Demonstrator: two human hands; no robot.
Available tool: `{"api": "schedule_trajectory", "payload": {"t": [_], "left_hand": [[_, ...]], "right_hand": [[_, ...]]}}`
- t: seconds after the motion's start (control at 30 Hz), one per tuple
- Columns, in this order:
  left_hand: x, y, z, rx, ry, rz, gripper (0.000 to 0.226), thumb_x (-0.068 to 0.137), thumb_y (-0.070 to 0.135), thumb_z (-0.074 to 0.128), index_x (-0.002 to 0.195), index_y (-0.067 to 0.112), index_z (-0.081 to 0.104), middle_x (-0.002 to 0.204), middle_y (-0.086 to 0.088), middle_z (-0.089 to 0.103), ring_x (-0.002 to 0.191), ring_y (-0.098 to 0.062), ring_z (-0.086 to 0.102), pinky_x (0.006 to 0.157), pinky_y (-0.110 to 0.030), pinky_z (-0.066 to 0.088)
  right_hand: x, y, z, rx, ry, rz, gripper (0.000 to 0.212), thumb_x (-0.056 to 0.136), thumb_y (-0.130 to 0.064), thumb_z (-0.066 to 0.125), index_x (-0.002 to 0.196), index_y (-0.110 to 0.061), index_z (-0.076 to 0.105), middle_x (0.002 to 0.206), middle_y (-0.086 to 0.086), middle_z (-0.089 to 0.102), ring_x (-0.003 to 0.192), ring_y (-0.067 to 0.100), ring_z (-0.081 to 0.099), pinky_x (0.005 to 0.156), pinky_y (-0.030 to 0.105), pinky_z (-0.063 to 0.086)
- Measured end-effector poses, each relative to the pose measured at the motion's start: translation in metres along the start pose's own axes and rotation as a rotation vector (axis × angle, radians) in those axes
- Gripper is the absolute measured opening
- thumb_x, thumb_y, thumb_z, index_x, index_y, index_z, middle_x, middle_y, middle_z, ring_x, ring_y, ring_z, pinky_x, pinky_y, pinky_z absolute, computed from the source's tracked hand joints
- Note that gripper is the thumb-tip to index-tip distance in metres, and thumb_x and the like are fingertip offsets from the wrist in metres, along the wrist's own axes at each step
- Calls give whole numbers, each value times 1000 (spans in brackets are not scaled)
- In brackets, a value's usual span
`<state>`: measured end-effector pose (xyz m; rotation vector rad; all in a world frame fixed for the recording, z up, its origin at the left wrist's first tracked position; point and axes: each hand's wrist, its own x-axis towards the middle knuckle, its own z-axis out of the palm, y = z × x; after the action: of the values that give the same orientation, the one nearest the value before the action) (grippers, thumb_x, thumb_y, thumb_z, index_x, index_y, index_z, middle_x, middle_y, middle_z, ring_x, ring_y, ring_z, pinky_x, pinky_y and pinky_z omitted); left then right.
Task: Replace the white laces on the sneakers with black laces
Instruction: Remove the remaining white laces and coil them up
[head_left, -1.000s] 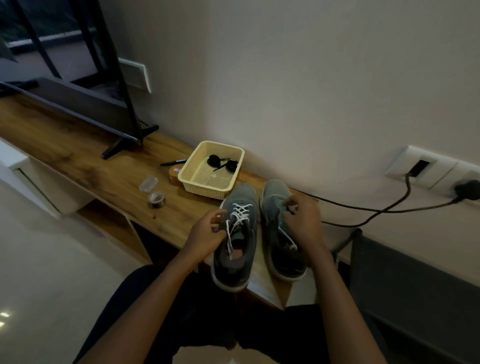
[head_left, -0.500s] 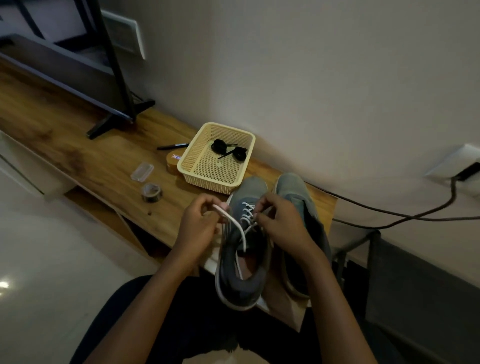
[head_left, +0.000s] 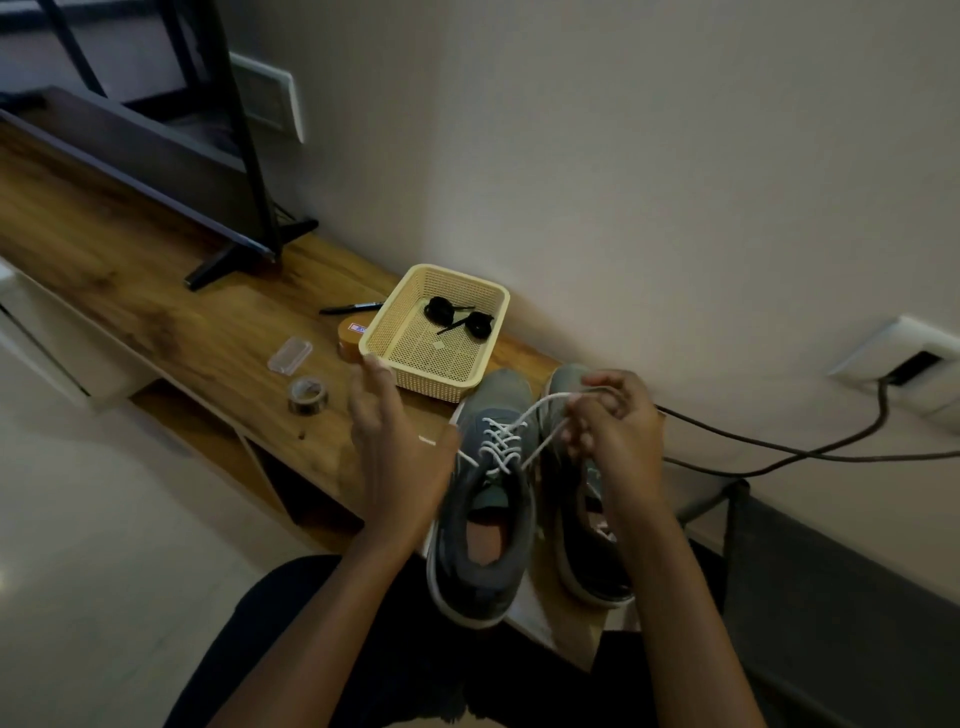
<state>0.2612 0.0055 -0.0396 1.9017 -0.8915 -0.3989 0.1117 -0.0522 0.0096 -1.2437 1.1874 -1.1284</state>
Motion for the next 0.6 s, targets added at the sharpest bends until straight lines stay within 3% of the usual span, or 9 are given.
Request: {"api": "schedule_trajectory", "payload": {"t": [0.1,0.17,0.23,0.3,0.37,0.4,0.47,0.53,0.6], "left_hand": [[-9,7,7,39,-156,118,96,81,22,71,150,34,4,158,-2,5,142,-25,11,111,-38,21],[-14,12,10,42,-164,177,105,82,25,71,146,37,-11,159,2,-3,142,-22,7,111,-34,15],[-13,12,10,43,-195,160,107,82,26,70,144,38,-16,159,4,-3,140,-20,8,111,-37,16],[-12,9,11,137,-292,159,92,80,25,70,149,41,10,157,5,8,137,-17,8,111,-40,19],[-14,8,12,259,-355,236,54,78,24,71,123,45,50,153,11,19,138,-15,6,110,-39,18],[-16,8,13,303,-367,261,38,78,24,72,105,46,56,151,14,21,139,-16,5,108,-38,18],[-19,8,14,351,-378,273,27,78,26,72,84,43,52,150,17,24,140,-16,4,105,-37,19],[-17,3,15,368,-371,293,23,79,27,72,83,38,53,149,16,27,140,-16,4,106,-38,20],[-15,0,17,368,-349,333,18,78,28,73,89,32,60,147,12,32,137,-16,7,107,-39,24]], "right_hand": [[4,-10,-13,217,211,-26,25,85,7,54,95,-16,52,78,10,59,56,16,58,49,24,49],[6,-11,-19,324,279,-13,29,83,3,56,104,-16,51,95,14,59,74,21,62,61,26,54],[8,-6,-26,292,311,-5,47,83,0,59,125,-17,46,117,10,54,89,19,61,76,30,55],[7,0,-30,-7,341,-69,63,83,0,60,139,-19,37,136,5,42,102,17,57,89,33,50],[6,8,-30,-441,320,-246,51,80,-6,64,129,-14,52,138,7,41,120,26,45,93,28,37],[3,12,-27,-596,280,-310,36,78,-11,65,114,-13,63,132,8,46,121,29,40,91,23,29],[-6,19,-14,-765,139,-340,12,76,-20,70,88,-18,70,124,1,54,123,31,35,90,26,23],[-17,29,-3,-962,28,-374,9,74,-28,72,80,-22,70,129,-4,53,131,29,26,103,41,19],[-23,38,4,-1109,-46,-384,16,73,-35,70,81,-21,71,135,-3,50,135,30,20,107,50,10]]}}
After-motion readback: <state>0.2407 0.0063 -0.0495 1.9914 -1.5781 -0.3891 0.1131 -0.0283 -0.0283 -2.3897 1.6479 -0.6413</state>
